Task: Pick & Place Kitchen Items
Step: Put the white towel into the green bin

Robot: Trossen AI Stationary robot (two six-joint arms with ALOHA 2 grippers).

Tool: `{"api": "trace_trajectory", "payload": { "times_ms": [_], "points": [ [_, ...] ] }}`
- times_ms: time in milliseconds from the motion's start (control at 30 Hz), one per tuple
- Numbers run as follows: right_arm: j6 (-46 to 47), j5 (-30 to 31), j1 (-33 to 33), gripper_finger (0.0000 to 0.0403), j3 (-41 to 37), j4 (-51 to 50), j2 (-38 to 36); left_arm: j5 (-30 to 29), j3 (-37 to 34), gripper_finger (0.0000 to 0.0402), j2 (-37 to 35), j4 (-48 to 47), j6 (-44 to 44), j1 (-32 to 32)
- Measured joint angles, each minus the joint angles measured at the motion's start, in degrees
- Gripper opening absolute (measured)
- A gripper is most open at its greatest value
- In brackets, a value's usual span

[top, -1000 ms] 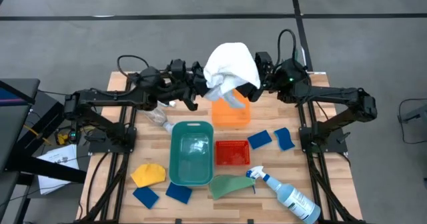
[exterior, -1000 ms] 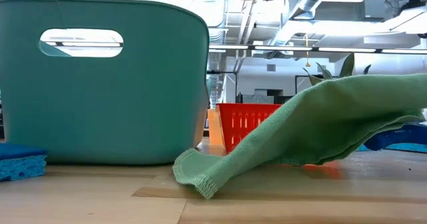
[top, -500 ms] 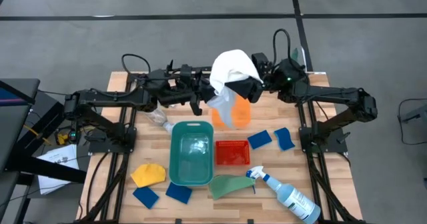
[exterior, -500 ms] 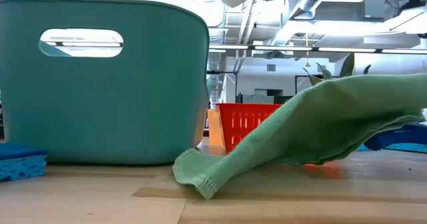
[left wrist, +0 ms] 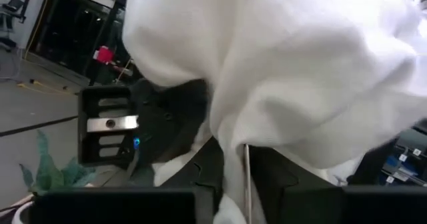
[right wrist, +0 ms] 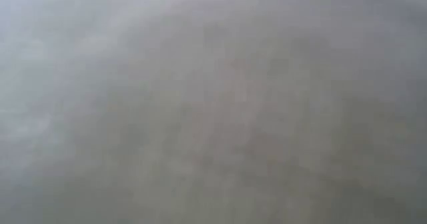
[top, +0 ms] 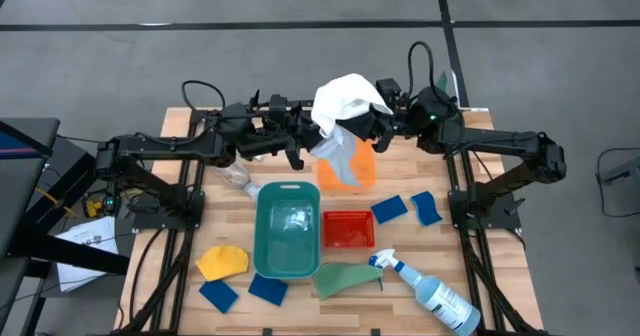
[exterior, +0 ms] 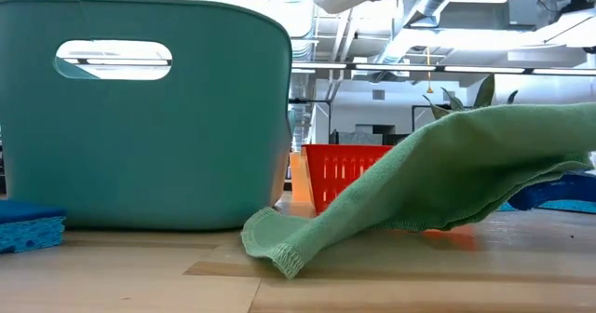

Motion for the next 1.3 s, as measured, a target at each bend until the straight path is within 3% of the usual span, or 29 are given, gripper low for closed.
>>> {"api": "trace_trajectory", "payload": {
  "times_ms": [100, 167, 433, 667, 767, 933, 1167, 1300],
  "points": [
    [0.02, -1.94, -0.87, 0.0047, 0.00, -0.03, -0.52, 0.02, 0.00, 0.0070, -0.02, -2.40, -0.09, 0.02],
    [0.00, -2.64, -1.28, 0.0015, 0.00, -0.03, -0.53, 0.02, 0.00, 0.0086, -0.02, -3.78, -0.35, 0.02],
    [0.17, -2.46, -2.96, 0.0007, 0.00, -0.66, -2.26, 0.14, -0.09, 0.0145, -2.93, -15.51, -1.48, -0.21],
    [0.00, -2.42, -4.62, 0.0003, 0.02, -2.32, -2.77, 0.30, -0.07, 0.0189, -10.35, -32.45, -1.43, -0.22],
    [-0.01, -2.36, -4.67, 0.0003, 0.02, -2.93, -2.84, 2.47, -0.06, 0.0201, -13.81, -35.60, -1.44, -0.91],
    [-0.49, -1.00, -4.64, 0.0002, 0.02, -3.05, -2.84, 10.61, 0.07, 0.0197, -14.38, -29.98, -1.68, -3.79],
    [-0.48, -0.69, -5.04, 0.0001, 0.00, -3.44, -2.38, 17.70, -0.15, 0.0160, -3.58, -20.41, -8.03, -3.04],
    [-0.48, -0.74, -4.99, 0.0001, 0.00, -3.47, -2.40, 20.94, 0.05, 0.0152, 1.28, -10.45, -11.30, -1.13]
  ]
}}
